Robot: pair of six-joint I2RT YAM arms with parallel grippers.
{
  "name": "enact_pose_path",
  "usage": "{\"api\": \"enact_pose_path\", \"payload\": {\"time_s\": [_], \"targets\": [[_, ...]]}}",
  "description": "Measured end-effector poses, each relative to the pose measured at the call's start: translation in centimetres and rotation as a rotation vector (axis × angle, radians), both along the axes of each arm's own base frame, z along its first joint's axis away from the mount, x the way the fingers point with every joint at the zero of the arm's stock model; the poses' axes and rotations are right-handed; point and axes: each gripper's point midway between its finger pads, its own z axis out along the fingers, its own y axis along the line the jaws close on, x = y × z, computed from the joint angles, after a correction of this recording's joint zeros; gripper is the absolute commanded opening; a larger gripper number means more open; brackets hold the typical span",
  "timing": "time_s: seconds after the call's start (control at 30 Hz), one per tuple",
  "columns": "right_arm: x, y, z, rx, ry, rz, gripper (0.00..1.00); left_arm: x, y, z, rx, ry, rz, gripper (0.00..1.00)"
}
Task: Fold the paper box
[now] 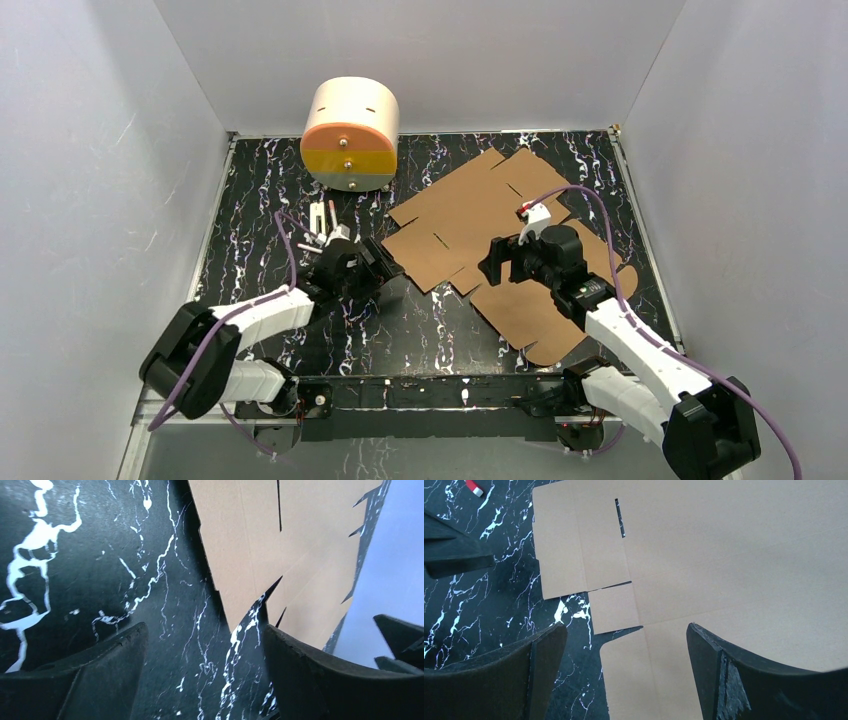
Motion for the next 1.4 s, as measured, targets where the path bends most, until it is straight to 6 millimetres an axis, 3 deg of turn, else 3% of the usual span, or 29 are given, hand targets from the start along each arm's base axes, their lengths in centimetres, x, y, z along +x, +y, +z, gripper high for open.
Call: {"api": "enact_pose_path", "payload": {"time_s": [0.27, 0.6, 1.0, 1.2, 1.4], "targets": [[-0.2, 0.1, -0.4, 0.009, 0.003, 0.002, 0.99, 2.2, -2.1, -1.6, -0.135, 0.033, 0.086, 0.7], [-0.3, 0.0, -0.6, 0.009, 0.004, 0.002, 0.99, 4.3, -3.5, -2.2, -0.249, 0.03, 0.153, 0.55], [0.0, 0.2, -0.8, 0.009, 0.003, 0.007, 0.99, 5.0, -3.9, -4.1, -0.247, 0.023, 0.15, 0.0], [0.0, 0.2, -0.8, 0.007, 0.001, 0.007, 0.99, 5.0, -3.6, -3.4, -0.191, -0.034, 0.098, 0.0], [0.3, -0.3, -1.1, -0.021, 0.019, -0.017, 0.99, 5.6, -1.9, -2.3, -0.043, -0.056, 0.036, 0.0]]}}
